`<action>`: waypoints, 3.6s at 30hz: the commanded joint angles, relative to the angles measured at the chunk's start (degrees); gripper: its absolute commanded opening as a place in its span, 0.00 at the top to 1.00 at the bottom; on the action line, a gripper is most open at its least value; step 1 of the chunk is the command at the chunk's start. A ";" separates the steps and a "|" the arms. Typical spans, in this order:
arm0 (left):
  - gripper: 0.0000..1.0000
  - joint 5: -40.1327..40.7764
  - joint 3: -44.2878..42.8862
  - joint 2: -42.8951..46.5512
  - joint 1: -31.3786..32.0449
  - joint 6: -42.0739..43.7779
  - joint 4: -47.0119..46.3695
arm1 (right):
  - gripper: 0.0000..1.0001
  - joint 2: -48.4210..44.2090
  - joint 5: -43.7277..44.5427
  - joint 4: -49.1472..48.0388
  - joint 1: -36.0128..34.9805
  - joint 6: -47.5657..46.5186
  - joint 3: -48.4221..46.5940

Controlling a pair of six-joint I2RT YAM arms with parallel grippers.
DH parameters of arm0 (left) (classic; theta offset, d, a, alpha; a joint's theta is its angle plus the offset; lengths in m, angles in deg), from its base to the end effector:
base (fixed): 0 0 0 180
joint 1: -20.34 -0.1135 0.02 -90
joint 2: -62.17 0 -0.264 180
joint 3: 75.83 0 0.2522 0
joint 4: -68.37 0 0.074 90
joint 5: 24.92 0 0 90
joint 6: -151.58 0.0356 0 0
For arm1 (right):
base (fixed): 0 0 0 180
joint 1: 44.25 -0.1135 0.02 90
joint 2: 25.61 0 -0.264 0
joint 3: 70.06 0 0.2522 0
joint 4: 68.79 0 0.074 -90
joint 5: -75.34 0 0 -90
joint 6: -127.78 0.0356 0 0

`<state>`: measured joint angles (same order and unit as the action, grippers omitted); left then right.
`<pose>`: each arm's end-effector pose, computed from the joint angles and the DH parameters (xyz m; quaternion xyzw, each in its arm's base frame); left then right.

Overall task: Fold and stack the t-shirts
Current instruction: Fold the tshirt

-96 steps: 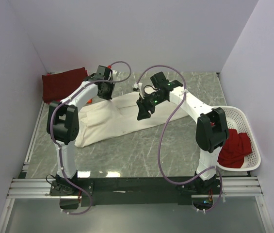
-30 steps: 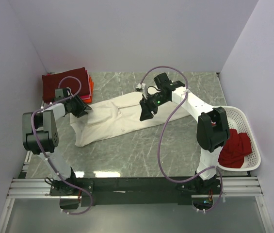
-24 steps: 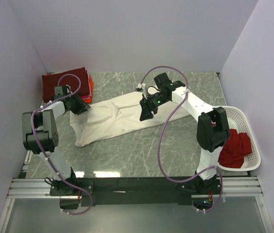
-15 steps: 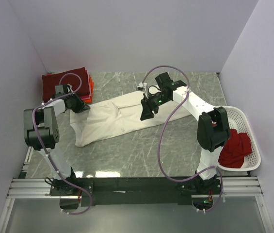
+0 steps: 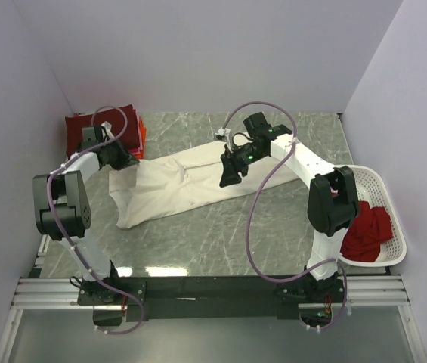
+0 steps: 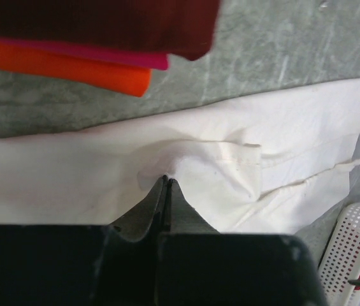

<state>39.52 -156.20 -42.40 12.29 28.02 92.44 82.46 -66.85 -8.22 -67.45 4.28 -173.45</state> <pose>0.3854 0.0390 0.1864 -0.2500 0.8798 -0.2783 0.2931 0.3505 0.1808 0.2569 -0.4995 0.7272 0.4106 0.2303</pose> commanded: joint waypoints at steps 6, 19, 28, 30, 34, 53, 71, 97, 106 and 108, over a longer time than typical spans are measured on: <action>0.99 -3.70 -4.58 4.91 0.06 7.45 0.50 | 0.43 -0.85 -1.52 0.48 0.52 -0.61 -0.55; 0.49 14.13 -3.09 5.25 0.06 5.61 7.36 | 0.42 -0.41 0.15 -0.13 0.44 -0.43 -0.11; 0.39 10.18 4.37 27.30 0.06 9.74 3.67 | 0.42 9.33 5.07 -6.38 -4.92 16.16 -15.78; 0.34 10.09 8.67 33.52 0.06 11.31 3.76 | 0.42 15.92 8.83 -7.52 -6.94 26.48 -22.31; 0.27 10.80 14.83 40.49 0.06 13.61 4.72 | 0.42 25.86 16.82 -8.92 -9.40 40.77 -38.23; 0.28 11.24 20.38 48.76 0.06 15.54 5.78 | 0.42 38.70 29.33 -24.66 -13.10 58.46 -41.60; 0.28 11.50 20.29 47.71 0.06 15.72 6.13 | 0.67 35.28 26.69 -25.71 -13.19 56.79 -40.37; 0.28 11.68 20.12 46.92 0.06 16.07 6.39 | 0.67 31.40 29.95 -24.75 -12.83 51.69 -38.51; 0.28 12.03 20.20 46.74 -0.03 16.07 6.39 | 0.60 36.68 29.16 -23.87 -13.01 52.22 -42.83; 0.29 11.85 20.11 46.65 0.06 16.07 6.39 | 0.60 37.30 29.16 -23.78 -13.10 52.22 -42.91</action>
<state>51.06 -134.54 4.39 12.29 42.90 100.07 118.61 -37.63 -31.54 -80.13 56.76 -213.79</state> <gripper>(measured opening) 0.715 0.402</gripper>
